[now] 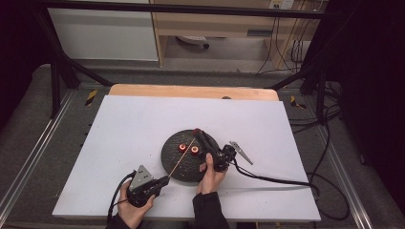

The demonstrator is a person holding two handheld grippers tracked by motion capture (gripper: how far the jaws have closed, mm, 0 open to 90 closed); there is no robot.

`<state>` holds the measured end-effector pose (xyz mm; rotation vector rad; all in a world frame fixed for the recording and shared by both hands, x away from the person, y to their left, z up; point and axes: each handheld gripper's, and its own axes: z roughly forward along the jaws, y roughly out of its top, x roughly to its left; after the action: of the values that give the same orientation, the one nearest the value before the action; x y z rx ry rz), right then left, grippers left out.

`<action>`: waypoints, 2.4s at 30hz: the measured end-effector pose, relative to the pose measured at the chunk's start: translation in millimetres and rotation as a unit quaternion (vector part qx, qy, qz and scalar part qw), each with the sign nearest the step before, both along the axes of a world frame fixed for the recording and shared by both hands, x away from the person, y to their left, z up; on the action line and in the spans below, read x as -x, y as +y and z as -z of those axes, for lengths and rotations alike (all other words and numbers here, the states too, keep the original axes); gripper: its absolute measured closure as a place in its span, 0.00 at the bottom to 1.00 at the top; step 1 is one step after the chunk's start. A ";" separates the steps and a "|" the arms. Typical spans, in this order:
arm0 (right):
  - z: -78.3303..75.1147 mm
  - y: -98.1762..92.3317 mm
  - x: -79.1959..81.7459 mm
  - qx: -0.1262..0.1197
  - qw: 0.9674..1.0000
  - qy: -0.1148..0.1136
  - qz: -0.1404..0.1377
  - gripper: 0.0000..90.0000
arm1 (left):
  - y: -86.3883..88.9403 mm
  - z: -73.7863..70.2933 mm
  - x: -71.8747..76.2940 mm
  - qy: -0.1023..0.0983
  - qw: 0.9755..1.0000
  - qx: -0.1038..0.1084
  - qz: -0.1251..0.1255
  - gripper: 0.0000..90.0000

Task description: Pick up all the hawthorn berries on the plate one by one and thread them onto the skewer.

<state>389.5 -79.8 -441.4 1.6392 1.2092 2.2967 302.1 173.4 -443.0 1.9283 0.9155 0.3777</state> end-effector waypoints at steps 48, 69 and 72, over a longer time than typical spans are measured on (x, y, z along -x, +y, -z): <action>-1.6 -1.7 10.4 0.012 0.999 0.005 -0.039 0.70 | -51.4 -39.7 -53.3 -0.003 0.999 0.036 -0.018 0.98; 1.1 -1.4 12.3 0.047 0.996 0.018 -0.071 0.70 | -56.2 -44.8 -69.2 0.000 0.999 0.032 -0.008 0.98; -0.3 -2.3 12.2 0.060 0.995 0.019 -0.077 0.64 | -53.6 -44.6 -67.9 -0.002 0.999 0.031 -0.007 0.98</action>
<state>377.3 -82.1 -441.1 1.6080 1.4994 2.2354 370.1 119.8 -398.4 1.8644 0.9269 0.3566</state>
